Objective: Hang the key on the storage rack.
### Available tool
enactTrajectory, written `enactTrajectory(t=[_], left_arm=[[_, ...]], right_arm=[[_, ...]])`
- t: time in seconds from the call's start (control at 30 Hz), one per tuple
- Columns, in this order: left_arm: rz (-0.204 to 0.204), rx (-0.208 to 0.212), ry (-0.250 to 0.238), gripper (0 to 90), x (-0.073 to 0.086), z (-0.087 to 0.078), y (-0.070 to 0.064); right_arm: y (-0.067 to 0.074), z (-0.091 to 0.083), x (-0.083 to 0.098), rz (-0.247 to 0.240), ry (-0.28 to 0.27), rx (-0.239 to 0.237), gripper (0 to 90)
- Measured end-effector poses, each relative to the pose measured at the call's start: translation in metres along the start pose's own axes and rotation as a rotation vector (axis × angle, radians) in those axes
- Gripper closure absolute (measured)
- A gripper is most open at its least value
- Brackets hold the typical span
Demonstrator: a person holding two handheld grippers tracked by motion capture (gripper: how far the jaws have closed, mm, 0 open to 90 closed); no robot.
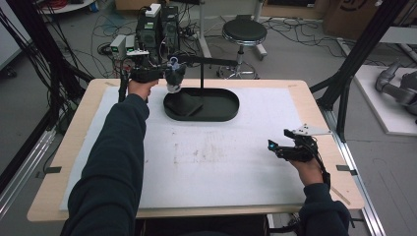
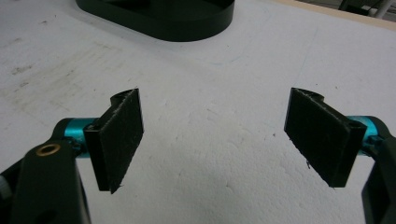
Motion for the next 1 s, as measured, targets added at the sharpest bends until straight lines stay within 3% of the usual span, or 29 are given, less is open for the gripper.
enactTrajectory(t=[0.13,0.23,0.37,0.5,0.8,1.0], left_arm=[[0.027,-0.013,-0.023,51.4,0.005,-0.015,-0.01],[0.025,-0.036,-0.041,36.1,0.011,-0.026,-0.016],[0.03,-0.06,-0.059,24.7,0.019,-0.043,-0.025],[0.037,-0.061,-0.075,21.6,0.025,-0.058,-0.034],[0.122,-0.045,-0.112,20.9,0.04,-0.089,-0.061],[0.145,-0.076,-0.132,18.9,0.051,-0.104,-0.07]], right_arm=[[0.0,0.0,0.0,-0.006,-0.001,0.001,20.0],[0.0,0.0,0.0,-0.008,-0.001,0.004,20.0],[0.0,-0.001,0.0,-0.011,-0.001,0.009,20.0],[0.001,-0.001,-0.001,-0.019,-0.003,0.012,19.9],[0.002,0.0,-0.002,-0.019,-0.005,0.015,19.9],[0.002,-0.001,-0.005,-0.024,-0.012,0.023,19.9]])
Point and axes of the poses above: each handheld gripper's, and its own axes: z roughly forward along the jaws, x roughly out of its underside, y roughly to its left, the point moved 10 cm from there along z, roughly forward along the jaws, and after that the axes turned 6 degrees about x, right-handed, at the moved point
